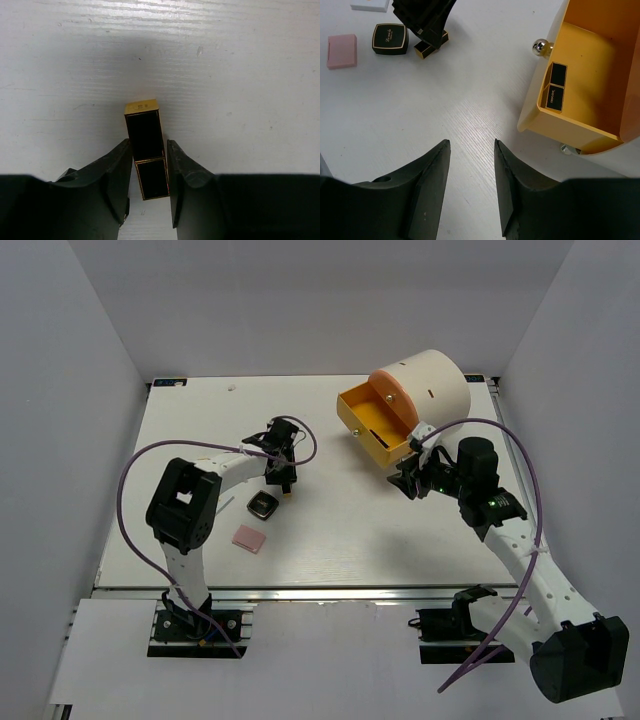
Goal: Organize the makeup
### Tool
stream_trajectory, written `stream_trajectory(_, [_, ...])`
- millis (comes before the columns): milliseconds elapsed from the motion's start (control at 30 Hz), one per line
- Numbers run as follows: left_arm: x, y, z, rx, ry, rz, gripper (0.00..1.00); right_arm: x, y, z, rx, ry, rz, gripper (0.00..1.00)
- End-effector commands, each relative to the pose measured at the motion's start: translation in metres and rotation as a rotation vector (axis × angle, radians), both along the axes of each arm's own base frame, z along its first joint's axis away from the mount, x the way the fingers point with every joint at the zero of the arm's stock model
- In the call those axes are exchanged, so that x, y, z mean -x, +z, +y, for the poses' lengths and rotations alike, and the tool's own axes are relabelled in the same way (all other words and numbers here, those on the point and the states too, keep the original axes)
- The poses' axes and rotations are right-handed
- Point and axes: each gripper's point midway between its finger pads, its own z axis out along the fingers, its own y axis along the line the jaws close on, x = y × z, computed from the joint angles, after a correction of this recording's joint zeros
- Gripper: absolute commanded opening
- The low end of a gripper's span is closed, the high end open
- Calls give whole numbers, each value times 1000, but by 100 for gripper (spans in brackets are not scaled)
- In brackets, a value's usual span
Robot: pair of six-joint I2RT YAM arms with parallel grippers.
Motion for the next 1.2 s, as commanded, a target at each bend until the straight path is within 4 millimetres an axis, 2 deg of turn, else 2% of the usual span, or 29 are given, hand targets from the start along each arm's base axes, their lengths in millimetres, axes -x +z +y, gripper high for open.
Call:
stream_trajectory(0, [-3,3,-5,34,-1,-14,44,-9,19,0,-22,-9,-63,46])
stream_trajectory(133, [-5,4,-5,31,-4,-17,37,-8,21,0,-25,-9,-66,46])
stream_trajectory(233, [-7,10,-12,60,-20,-20,26,-9,22,-1,-27,-16,-70,46])
stream_trajectory(267, [-11,21,-17,86,-23,-43,19,-9,24,-2,-27,-19,-73,46])
stream_trajectory(333, [-14,41,-30,156,-45,-71,13,-11,28,-4,-32,-32,-79,46])
stream_trajectory(433, [-28,106,-64,365,-94,-197,10,-16,40,-8,-59,-68,-78,48])
stream_trajectory(467, [-28,134,-75,453,-98,-235,9,-18,46,-10,-69,-85,-83,48])
stream_trajectory(500, [-28,152,-84,521,-114,-262,9,-22,50,-14,-78,-113,-92,47])
stream_trajectory(533, [-29,176,-99,618,-164,-303,9,-24,53,-16,-95,-138,-81,43])
stream_trajectory(567, [-28,191,-107,694,-158,-309,8,-27,57,-18,-105,-160,-82,40])
stream_trajectory(600, [-28,204,-114,751,-167,-325,8,-30,61,-21,-114,-182,-86,34])
stream_trajectory(633, [-29,224,-125,829,-209,-361,8,-34,64,-25,-125,-224,-91,22])
stream_trajectory(667, [-30,235,-131,899,-195,-355,8,-37,65,-28,-129,-247,-93,15])
stream_trajectory(700, [-34,237,-138,939,-195,-351,8,-39,67,-31,-133,-272,-99,10])
stream_trajectory(733, [-40,254,-144,996,-216,-394,8,-43,70,-35,-136,-298,-112,0])
stream_trajectory(767, [-39,260,-151,1063,-210,-362,8,-43,69,-37,-135,-307,-113,0])
stream_trajectory(800, [-47,251,-158,1092,-198,-338,8,-43,71,-37,-136,-307,-116,0])
stream_trajectory(833, [-54,266,-164,1143,-216,-375,8,-43,70,-37,-136,-307,-113,0])
stream_trajectory(900, [-61,269,-174,1219,-202,-338,8,-42,71,-36,-139,-303,-113,0])
stream_trajectory(933, [-70,261,-180,1236,-197,-329,8,-41,70,-36,-140,-302,-112,0])
stream_trajectory(967, [-75,270,-184,1269,-192,-331,8,-40,70,-36,-141,-301,-111,0])
stream_trajectory(1000, [-80,270,-186,1278,-185,-332,9,-40,70,-37,-141,-305,-113,0])
stream_trajectory(1033, [-86,259,-190,1272,-169,-312,11,-40,69,-37,-141,-305,-113,0])
stream_trajectory(1067, [-90,268,-193,1283,-175,-325,17,-40,69,-38,-139,-307,-115,0])
stream_trajectory(1133, [-96,262,-197,1279,-161,-313,23,-39,69,-38,-136,-306,-118,0])
stream_trajectory(1167, [-99,265,-198,1285,-162,-316,31,-39,68,-38,-135,-306,-117,0])
